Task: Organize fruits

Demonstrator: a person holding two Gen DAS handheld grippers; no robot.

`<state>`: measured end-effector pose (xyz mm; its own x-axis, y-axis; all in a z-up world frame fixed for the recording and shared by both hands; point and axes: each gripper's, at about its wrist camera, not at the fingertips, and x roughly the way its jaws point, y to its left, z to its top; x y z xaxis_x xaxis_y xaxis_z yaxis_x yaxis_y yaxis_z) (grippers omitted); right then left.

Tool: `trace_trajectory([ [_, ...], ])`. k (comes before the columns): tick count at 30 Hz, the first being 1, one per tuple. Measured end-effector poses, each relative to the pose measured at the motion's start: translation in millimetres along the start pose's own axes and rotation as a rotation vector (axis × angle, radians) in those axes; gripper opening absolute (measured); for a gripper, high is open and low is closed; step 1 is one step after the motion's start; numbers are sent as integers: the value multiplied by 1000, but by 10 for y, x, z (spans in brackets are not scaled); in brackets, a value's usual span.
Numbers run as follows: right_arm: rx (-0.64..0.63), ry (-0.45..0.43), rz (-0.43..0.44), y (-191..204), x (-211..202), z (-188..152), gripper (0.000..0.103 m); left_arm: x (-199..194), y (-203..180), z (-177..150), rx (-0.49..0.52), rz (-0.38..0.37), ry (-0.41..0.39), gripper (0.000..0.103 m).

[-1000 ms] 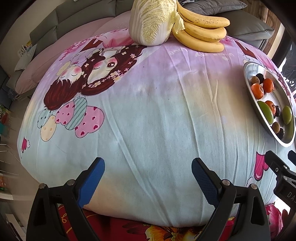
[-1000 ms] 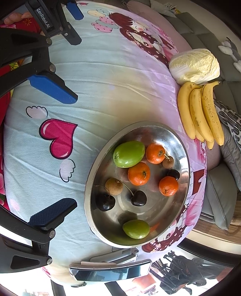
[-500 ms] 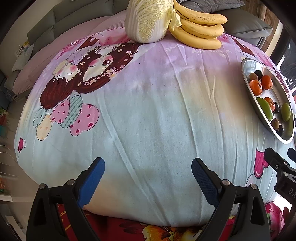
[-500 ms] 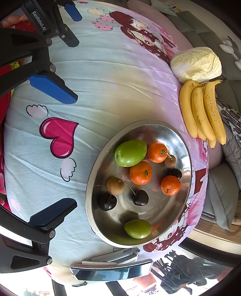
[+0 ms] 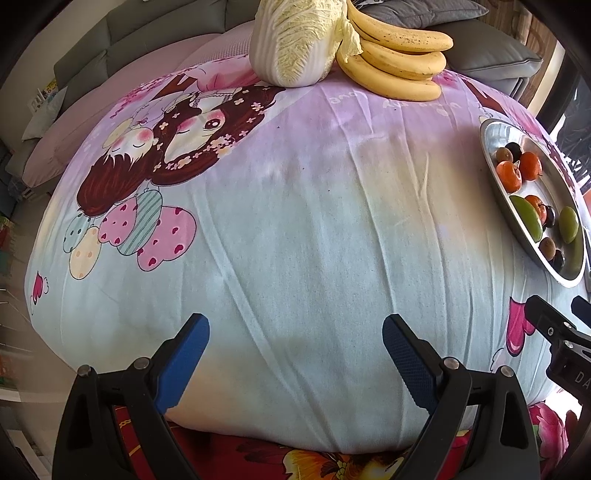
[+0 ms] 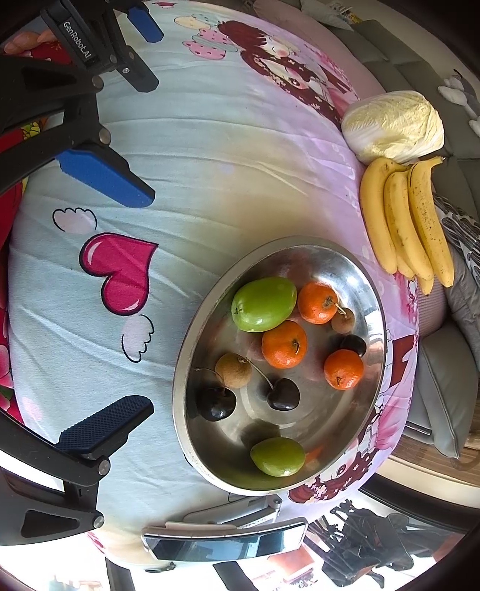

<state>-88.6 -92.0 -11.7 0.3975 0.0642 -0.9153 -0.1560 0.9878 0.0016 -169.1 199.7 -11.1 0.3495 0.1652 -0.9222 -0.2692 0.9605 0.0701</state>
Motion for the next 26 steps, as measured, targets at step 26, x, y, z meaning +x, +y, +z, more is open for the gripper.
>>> trace_trajectory([
  [26, 10, 17, 7, -17, 35, -7, 103, 22, -9, -14, -4, -8, -15, 95],
])
